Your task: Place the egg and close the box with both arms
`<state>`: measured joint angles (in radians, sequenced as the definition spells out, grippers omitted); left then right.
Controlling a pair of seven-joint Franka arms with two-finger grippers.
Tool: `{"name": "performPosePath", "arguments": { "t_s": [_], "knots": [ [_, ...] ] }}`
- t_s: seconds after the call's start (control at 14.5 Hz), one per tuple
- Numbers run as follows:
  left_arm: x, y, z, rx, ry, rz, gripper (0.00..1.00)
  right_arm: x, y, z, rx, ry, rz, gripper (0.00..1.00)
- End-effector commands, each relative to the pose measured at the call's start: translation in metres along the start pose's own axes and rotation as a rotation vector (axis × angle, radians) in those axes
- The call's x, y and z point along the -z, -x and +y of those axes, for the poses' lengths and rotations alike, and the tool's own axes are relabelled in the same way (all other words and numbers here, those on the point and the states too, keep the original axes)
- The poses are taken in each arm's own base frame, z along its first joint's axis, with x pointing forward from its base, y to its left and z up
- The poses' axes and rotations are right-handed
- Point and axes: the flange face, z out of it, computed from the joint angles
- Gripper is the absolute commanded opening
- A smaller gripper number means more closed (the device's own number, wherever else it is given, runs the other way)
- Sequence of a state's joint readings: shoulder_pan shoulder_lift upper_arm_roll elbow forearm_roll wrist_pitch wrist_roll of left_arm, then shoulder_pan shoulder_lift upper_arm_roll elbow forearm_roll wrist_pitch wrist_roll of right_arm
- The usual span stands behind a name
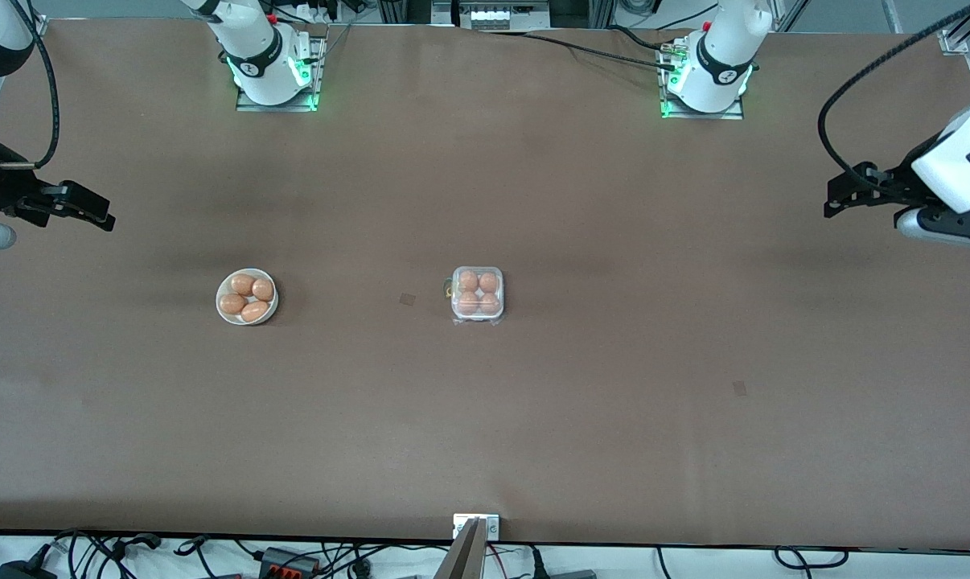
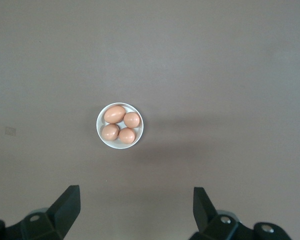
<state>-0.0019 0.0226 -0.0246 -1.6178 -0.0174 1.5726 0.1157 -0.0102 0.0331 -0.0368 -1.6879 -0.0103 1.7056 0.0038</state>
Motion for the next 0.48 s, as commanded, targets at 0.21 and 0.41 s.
{"name": "performPosePath", "arguments": {
  "t_s": [0.21, 0.41],
  "knots": [
    [-0.003, 0.022, 0.006, 0.086, 0.005, 0.089, 1.0, 0.008, 0.003, -0.003, 0.009, 0.014, 0.006, 1.0],
    [0.012, 0.042, 0.01, 0.071, -0.006, 0.066, 1.0, 0.012, 0.0, -0.002, 0.014, 0.011, 0.012, 1.0]
  ]
}}
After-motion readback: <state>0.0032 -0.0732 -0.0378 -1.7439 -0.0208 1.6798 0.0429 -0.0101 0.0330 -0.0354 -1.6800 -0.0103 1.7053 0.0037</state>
